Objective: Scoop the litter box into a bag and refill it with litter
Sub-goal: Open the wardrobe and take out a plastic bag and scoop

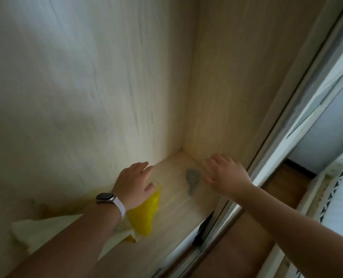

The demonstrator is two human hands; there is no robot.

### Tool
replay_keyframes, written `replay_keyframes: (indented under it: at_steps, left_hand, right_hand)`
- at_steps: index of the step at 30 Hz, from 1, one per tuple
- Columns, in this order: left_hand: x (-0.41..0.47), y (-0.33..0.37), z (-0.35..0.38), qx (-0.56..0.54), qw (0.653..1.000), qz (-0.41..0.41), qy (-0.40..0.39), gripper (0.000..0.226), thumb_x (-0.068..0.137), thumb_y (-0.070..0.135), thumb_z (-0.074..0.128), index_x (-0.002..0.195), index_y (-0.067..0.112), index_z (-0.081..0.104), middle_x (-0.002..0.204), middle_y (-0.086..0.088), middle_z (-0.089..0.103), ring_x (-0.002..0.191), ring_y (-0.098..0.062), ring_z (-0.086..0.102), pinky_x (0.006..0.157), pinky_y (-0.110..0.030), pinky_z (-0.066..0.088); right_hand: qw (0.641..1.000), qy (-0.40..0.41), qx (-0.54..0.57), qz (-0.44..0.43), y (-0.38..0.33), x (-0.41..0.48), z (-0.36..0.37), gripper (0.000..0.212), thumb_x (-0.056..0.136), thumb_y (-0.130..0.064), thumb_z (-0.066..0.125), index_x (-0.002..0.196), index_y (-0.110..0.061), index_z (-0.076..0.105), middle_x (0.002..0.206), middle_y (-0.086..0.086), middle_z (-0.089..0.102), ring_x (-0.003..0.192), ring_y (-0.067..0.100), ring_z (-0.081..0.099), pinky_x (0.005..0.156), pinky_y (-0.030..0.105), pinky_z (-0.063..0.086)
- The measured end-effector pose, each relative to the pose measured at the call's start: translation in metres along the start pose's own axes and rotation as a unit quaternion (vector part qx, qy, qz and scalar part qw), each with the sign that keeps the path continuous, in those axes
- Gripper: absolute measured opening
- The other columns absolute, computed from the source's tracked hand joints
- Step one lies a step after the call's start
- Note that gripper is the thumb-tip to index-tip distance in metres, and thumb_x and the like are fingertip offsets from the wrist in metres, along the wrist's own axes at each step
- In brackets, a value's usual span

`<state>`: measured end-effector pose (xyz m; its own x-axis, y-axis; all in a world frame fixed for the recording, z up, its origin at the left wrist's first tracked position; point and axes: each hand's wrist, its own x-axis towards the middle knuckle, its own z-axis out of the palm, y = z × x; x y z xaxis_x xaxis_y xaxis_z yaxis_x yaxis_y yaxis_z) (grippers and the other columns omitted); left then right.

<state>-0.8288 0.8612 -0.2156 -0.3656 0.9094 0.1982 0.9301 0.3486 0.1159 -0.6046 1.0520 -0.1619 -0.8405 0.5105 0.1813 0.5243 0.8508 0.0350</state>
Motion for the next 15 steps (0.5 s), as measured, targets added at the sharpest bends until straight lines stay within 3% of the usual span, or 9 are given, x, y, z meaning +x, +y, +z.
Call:
replay_keyframes:
  at_steps: [7,11,15]
  left_hand:
    - [-0.039,-0.053,0.056,-0.002,0.99,-0.099,-0.102,0.064,0.08,0.049,0.034,0.128,0.015,0.058,0.124,-0.006,0.062,0.112,-0.029,0.059,0.084,-0.041,0.053]
    - [-0.041,-0.067,0.098,-0.016,0.975,-0.162,-0.15,0.064,0.082,0.049,0.036,0.135,0.016,0.052,0.133,-0.005,0.056,0.119,-0.029,0.052,0.091,-0.043,0.048]
    - [-0.031,-0.067,0.144,-0.038,0.965,-0.187,-0.181,0.059,0.087,0.048,0.043,0.138,0.019,0.049,0.136,-0.003,0.054,0.121,-0.027,0.051,0.092,-0.041,0.047]
  right_hand:
    - [0.992,-0.125,0.012,-0.011,-0.006,0.052,0.078,0.041,0.095,-0.047,0.038,0.128,-0.026,0.05,0.126,0.002,0.054,0.113,0.023,0.052,0.087,0.034,0.043]
    - [0.983,-0.182,0.026,-0.012,0.002,0.072,0.139,0.053,0.094,-0.052,0.031,0.14,-0.028,0.042,0.144,0.001,0.045,0.123,0.02,0.05,0.092,0.033,0.045]
    - [0.971,-0.239,0.028,-0.006,0.004,0.09,0.194,0.047,0.098,-0.047,0.035,0.137,-0.023,0.044,0.136,0.007,0.048,0.123,0.023,0.047,0.094,0.034,0.043]
